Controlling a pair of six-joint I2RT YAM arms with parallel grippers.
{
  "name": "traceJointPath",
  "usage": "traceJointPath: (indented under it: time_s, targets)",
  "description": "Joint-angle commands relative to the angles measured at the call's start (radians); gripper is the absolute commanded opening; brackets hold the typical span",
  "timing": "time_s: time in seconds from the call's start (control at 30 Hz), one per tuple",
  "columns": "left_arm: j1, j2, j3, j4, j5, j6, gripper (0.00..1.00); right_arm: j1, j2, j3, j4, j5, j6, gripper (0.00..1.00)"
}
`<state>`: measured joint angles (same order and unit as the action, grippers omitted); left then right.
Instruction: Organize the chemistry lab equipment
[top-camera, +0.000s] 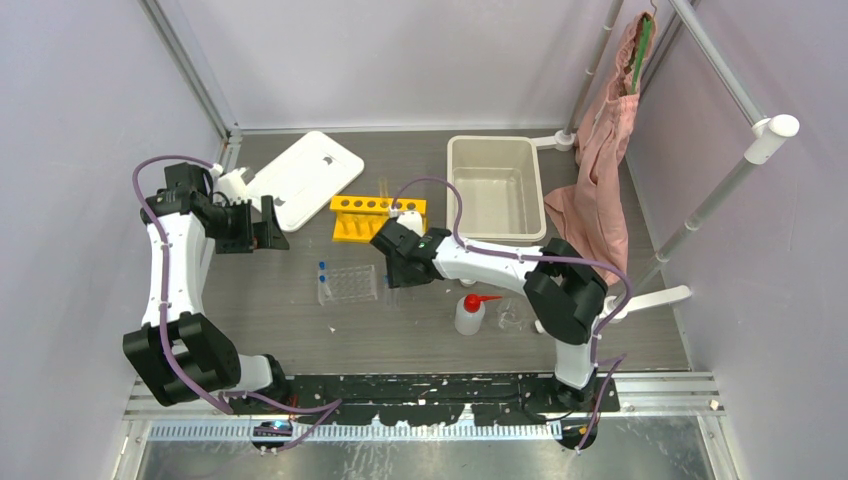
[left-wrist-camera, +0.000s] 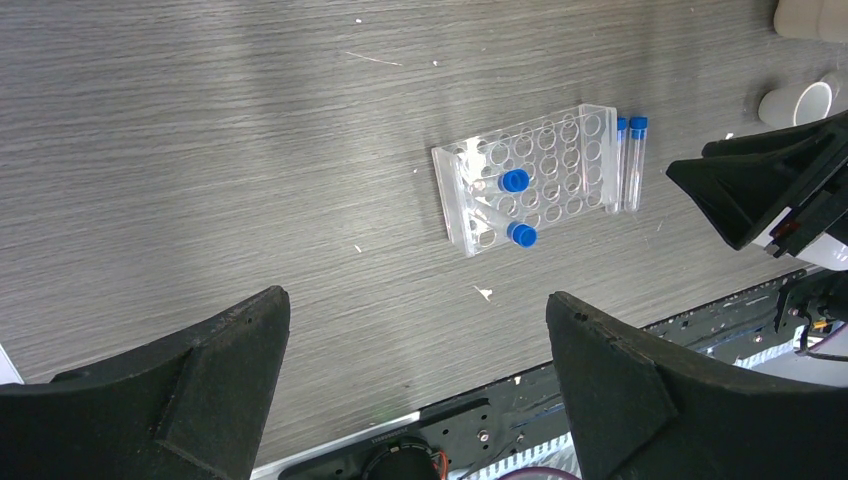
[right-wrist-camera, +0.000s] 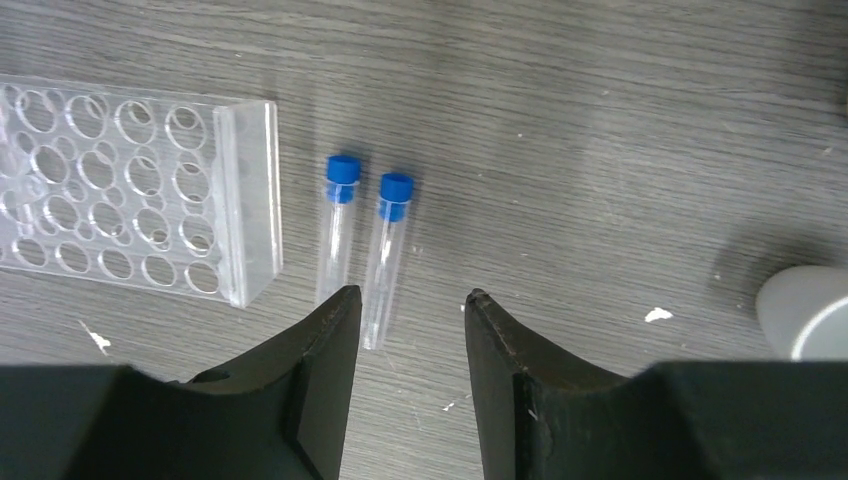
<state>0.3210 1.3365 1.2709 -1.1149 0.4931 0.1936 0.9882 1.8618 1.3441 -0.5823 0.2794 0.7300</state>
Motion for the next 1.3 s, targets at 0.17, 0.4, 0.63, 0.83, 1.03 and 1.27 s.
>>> traceJointPath:
  time_s: [0.17, 0.4, 0.63, 0.83, 1.03, 1.27]
  targets:
    - [0.005, -0.026, 0.035, 0.0, 0.012, 0.002, 1.0, -0.005, 0.055, 0.033, 0.062, -0.034, 0.034, 0.44]
    - [0.006, -0.026, 0.037, -0.002, 0.009, 0.005, 1.0, -0.005, 0.106, 0.033, 0.054, -0.021, 0.025, 0.38]
    - [0.005, -0.024, 0.036, -0.008, 0.041, 0.002, 1.0, -0.021, 0.117, 0.049, 0.039, -0.012, 0.011, 0.26]
    - [0.005, -0.044, 0.045, -0.033, 0.136, 0.027, 1.0, -0.032, -0.047, 0.039, 0.054, 0.062, -0.011, 0.01]
    - [0.006, -0.078, 0.023, -0.061, 0.328, 0.084, 1.0, -0.019, -0.173, 0.117, 0.145, 0.023, -0.023, 0.01]
    - [-0.055, -0.112, 0.004, -0.098, 0.508, 0.118, 0.96, 0.031, -0.081, 0.308, 0.297, -0.025, 0.036, 0.01]
